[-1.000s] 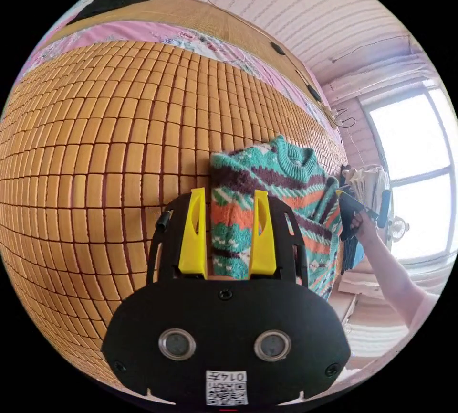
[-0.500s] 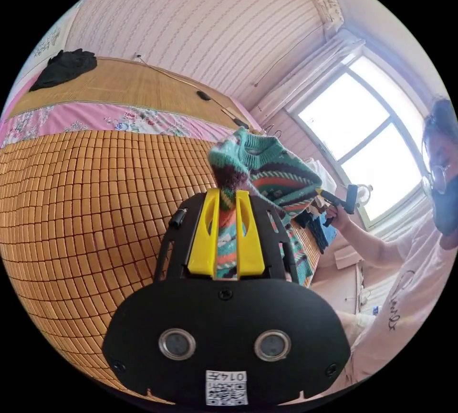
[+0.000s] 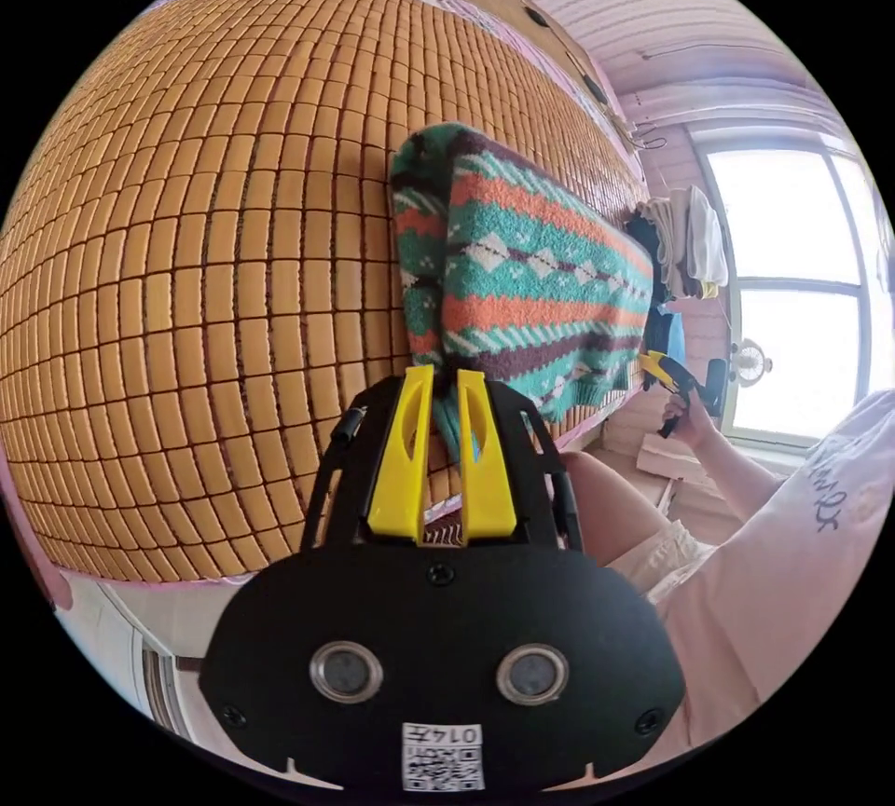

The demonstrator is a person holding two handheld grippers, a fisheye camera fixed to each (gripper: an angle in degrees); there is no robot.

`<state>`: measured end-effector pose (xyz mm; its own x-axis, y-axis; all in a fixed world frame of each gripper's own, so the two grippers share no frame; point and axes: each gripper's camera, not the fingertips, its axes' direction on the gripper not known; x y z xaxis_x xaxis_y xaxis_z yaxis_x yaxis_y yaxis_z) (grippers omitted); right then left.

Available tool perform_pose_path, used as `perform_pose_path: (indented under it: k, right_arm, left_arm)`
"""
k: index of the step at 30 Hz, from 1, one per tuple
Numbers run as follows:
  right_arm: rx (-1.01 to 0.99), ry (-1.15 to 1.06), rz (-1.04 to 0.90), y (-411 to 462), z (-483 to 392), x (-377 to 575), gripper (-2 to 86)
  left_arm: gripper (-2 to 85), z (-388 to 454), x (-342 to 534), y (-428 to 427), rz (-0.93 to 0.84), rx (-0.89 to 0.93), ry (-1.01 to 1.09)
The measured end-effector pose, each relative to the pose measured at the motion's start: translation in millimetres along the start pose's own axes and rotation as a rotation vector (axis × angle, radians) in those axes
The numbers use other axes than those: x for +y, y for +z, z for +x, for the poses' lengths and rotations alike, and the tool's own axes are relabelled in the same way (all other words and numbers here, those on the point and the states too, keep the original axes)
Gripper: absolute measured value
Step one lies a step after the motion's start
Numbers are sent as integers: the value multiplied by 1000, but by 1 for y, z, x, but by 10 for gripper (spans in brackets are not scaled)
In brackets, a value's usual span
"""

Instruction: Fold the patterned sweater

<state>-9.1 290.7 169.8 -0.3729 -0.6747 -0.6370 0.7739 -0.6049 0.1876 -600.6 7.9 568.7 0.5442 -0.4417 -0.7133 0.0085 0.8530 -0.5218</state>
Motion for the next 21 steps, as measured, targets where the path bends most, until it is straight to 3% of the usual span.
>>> perform_pose_path:
  k: [6,14,18,21]
  right_arm:
    - [212,21,12,17,-18,-21,21]
    - [756,-487,-357,123,-87,-47,-8]
    - [642,-501,-465,132,-78,-74,-9]
    - [708,-643,-563,157,-91,-82,-10]
  left_arm:
    - [99,24,-20,45,-31,-69,58]
    - [73,23,5,83,-30,-140,50]
    - [64,38,15,96,-63,-263,159]
    - [63,36,24,105,-73,-289,228]
